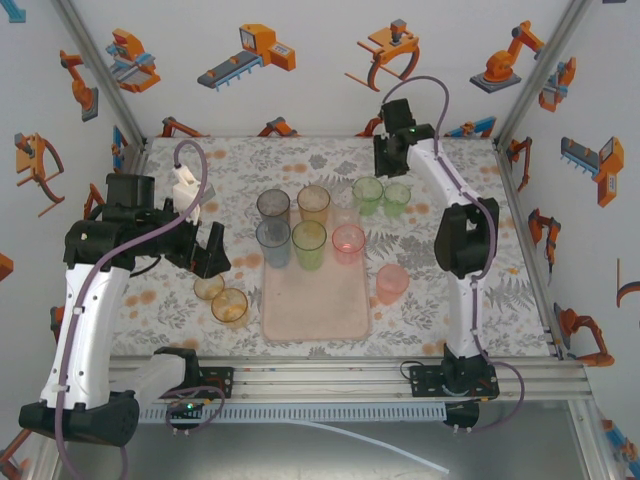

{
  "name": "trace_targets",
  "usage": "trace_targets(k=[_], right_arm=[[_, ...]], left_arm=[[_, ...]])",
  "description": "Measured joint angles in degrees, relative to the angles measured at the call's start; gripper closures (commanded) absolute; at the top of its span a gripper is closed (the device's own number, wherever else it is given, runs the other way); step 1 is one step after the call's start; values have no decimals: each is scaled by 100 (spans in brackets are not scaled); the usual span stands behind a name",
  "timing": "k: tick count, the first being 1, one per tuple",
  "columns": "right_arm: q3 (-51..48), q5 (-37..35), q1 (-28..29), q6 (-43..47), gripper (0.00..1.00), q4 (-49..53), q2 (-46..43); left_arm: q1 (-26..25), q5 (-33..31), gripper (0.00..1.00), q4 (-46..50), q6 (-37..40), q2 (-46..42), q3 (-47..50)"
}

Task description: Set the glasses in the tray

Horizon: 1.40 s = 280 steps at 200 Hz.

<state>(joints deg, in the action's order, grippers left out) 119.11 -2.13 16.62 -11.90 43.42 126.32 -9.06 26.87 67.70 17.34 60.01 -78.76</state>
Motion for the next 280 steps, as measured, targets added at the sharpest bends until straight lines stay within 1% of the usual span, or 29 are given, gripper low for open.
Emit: trace_targets(k=[148,181,254,280], right_arm=[[0,254,-22,2,65,92,214],[0,306,-22,0,66,92,295],[7,323,-22,2,73,98,323],[199,323,-22,2,74,190,378]], left_arm=[[11,0,3,-4,-4,35,-26],[11,0,3,-4,-7,35,-28],[15,2,3,-4,-20,33,-28],[15,2,3,-2,-20,33,-28]])
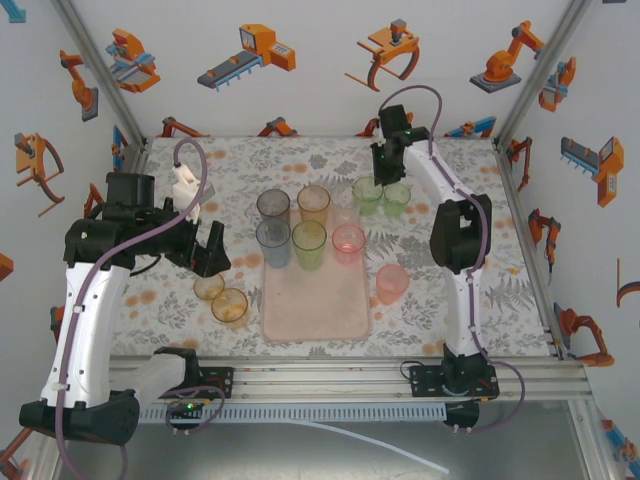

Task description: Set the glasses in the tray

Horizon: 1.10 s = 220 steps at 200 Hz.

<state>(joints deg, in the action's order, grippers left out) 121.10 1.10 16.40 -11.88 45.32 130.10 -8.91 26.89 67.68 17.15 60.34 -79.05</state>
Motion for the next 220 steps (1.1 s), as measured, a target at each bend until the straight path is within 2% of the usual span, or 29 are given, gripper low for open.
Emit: trace_targets(k=[111,220], right_arm=[[155,48,0,0,75,94,168],[157,83,0,44,96,92,168]], left_arm=[[0,15,3,-4,0,-15,0],[0,15,3,-39,0,-15,0]])
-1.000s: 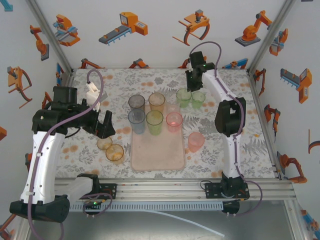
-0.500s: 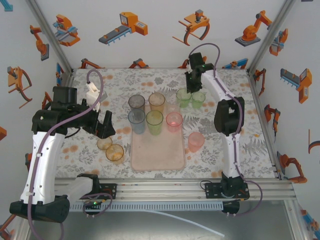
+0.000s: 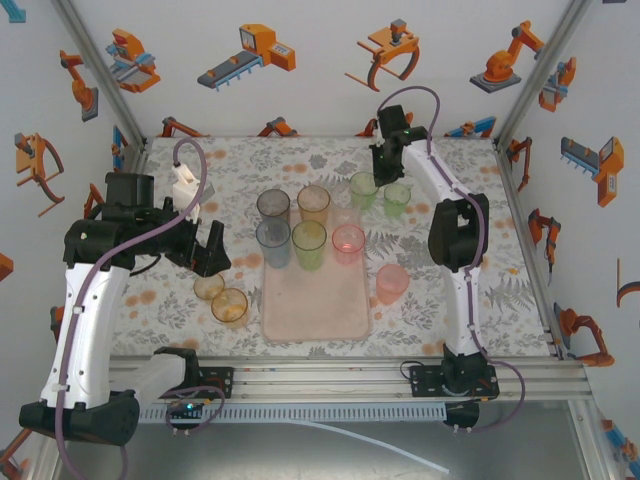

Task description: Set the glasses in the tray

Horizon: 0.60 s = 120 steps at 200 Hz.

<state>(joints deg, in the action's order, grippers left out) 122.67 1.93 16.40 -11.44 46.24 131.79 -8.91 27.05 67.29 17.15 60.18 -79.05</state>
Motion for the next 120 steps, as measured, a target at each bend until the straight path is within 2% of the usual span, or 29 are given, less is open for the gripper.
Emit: trace_targets(k=[35,120], right_arm=[[0,0,-4,0,100,0,0],[492,-151,-11,-4,100,201,-164]], left_arm=[[0,0,3,0,0,0,0],[0,-2,3,0,0,0,-2]])
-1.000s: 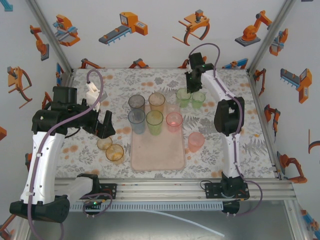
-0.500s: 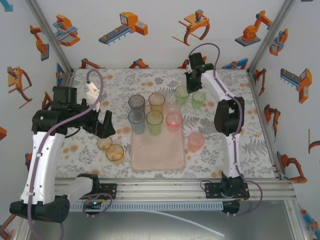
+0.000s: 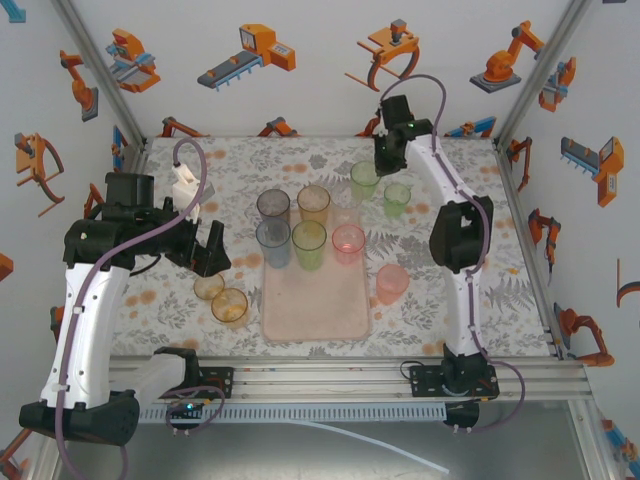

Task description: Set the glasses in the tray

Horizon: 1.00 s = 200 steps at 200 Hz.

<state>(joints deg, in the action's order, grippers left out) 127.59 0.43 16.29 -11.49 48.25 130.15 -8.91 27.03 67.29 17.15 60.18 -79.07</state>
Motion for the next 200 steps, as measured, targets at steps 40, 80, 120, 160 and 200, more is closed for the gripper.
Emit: trace_targets(k=[40,80,120,160,200], right_arm=[[153,-120,-11,0,100,232,-389],[153,-308,-15,22,100,452,-903],[-66,-448,-22,83,100,605,-1526],[-723,-503,-22,87,100,730,-2402],[-1665,-597,-20,87,100,809,-3462]], left_arm=[[0,0,3,-2,-2,-2,-44],[2,-37,3,-2,-2,-28,-44],[2,-66,3,-2,-2,-79,-44],[0,-81,3,-7,-2,-151,-44],[0,-87,3,-90,-4,-190,-7]])
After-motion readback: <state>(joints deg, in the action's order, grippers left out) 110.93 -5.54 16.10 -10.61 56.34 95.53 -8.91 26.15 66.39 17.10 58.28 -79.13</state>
